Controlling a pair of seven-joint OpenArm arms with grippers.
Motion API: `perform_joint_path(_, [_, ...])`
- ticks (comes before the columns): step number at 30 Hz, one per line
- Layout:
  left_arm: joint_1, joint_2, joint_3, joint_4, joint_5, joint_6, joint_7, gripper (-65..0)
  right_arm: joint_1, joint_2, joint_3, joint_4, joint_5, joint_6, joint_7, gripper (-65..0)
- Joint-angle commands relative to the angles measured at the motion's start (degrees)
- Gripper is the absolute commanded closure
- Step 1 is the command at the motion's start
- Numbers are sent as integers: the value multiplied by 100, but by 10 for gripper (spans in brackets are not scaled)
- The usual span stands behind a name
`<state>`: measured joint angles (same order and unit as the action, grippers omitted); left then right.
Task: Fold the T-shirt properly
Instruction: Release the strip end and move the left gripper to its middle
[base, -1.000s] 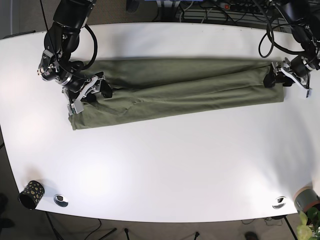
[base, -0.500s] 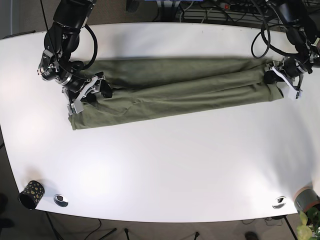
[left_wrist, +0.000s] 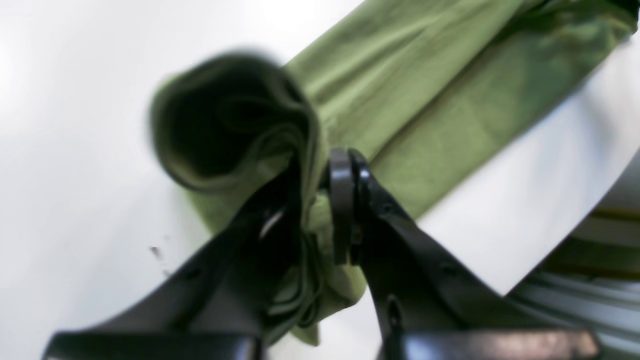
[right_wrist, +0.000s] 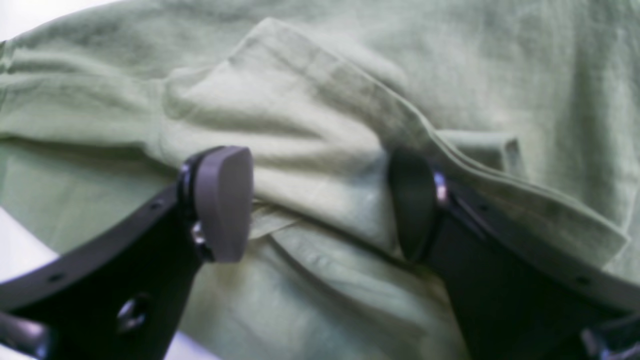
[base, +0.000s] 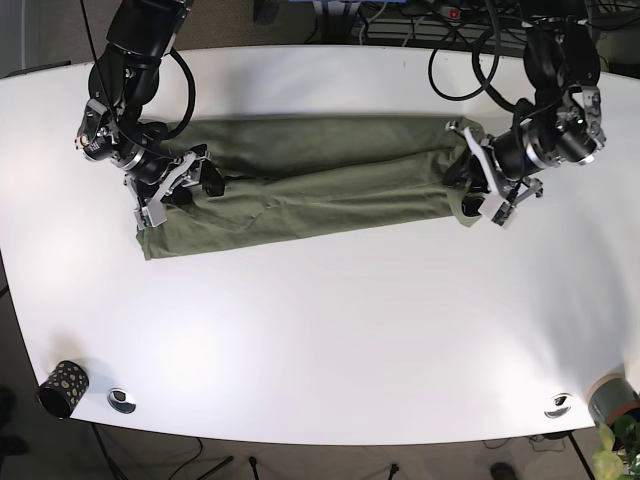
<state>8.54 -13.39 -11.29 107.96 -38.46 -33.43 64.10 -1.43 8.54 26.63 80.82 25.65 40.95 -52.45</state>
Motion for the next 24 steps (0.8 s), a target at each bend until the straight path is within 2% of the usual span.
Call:
perform_joint_path(1, [-199, 235, 184, 39, -141, 183, -155, -3, -19, 30, -4, -16, -292, -108, -281, -423])
perform_joint_path(6, [-541, 710, 351, -436, 149, 341, -155, -4, 7, 30, -4, -24, -292, -108, -272, -423])
perform_joint_path(10, [-717, 807, 773, -647, 413, 367, -146, -4, -2, -40, -4, 2, -284, -108, -272, -423])
perform_joint_path(14, [-770, 1115, 852, -840, 791, 367, -155, -4, 7, -75, 14, -16, -292, -108, -263, -423])
perform_joint_path(18, [-779, 1194, 922, -911, 852, 367, -128, -8, -2, -84, -4, -33, -292, -108, -263, -423])
perform_joint_path(21, [-814, 1194, 1089, -902, 870, 367, -93, -75, -2, -84, -4, -24, -292, -108, -263, -423])
perform_joint_path(24, [-840, 1194, 1116, -893, 870, 367, -67, -174, -2, -84, -4, -24, -292, -108, -263, -423])
